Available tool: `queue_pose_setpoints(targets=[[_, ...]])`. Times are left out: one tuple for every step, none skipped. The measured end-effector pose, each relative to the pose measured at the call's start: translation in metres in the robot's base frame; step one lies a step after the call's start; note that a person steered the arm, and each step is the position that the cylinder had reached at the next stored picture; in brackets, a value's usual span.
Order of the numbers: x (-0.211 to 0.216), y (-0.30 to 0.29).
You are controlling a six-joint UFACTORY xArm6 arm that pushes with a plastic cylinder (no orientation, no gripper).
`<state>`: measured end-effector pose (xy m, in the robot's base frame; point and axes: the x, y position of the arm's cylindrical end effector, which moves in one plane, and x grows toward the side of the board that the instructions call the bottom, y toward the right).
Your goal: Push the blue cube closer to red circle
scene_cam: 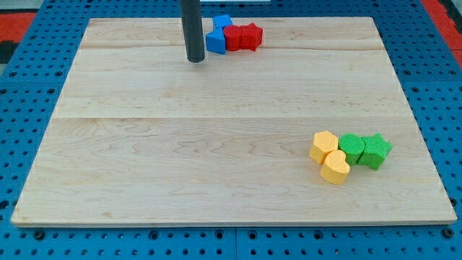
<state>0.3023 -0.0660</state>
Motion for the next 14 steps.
queue_pose_setpoints(targets=[[0.0, -0.008], [0.0, -0.01], [0.0, -0.006], [0.0, -0.003], [0.004, 0.0], [-0.002, -0.035], [-0.033, -0.073], [-0.111, -0.066], [-0.111, -0.061], [-0.11, -0.022], [-0.109, -0.017], [-0.11, 0.042], [-0.109, 0.082], [-0.11, 0.105]])
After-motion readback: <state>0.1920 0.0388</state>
